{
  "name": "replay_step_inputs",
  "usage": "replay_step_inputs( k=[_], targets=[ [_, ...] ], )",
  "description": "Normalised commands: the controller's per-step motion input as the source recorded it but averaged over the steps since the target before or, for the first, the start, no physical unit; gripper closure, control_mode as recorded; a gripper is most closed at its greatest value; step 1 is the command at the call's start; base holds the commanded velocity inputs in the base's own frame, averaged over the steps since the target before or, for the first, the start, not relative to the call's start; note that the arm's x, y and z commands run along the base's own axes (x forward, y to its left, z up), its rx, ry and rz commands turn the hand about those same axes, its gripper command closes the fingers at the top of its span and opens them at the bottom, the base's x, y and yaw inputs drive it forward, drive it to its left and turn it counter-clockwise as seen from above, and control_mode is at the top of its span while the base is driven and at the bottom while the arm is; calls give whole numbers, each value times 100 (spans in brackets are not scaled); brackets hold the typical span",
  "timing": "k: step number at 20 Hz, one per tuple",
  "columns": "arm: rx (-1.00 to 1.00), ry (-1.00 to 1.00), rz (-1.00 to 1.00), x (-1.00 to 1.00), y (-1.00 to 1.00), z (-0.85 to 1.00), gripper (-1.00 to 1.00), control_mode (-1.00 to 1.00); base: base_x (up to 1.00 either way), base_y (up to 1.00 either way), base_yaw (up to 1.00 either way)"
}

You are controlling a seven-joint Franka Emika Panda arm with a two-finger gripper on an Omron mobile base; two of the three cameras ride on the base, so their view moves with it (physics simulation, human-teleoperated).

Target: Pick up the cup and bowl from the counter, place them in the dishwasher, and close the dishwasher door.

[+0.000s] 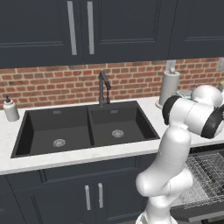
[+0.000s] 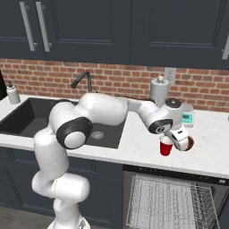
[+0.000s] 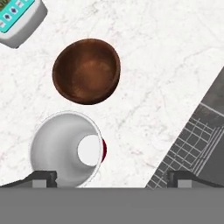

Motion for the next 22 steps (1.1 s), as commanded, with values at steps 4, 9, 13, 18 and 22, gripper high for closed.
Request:
replay_step_inputs(
  k=[4, 9, 13, 18, 22],
  targets=[
    [0, 0, 0, 16, -9, 0, -100, -100, 0, 0, 0],
    [0, 0, 0, 3, 0, -13, -100, -100, 0, 0, 0],
    [0, 0, 0, 2, 0, -29, -100, -100, 0, 0, 0],
    [0, 0, 0, 8, 4, -24, -100, -100, 0, 0, 0],
    [-1, 2, 0, 24, 13, 0, -100, -100, 0, 0, 0]
  ],
)
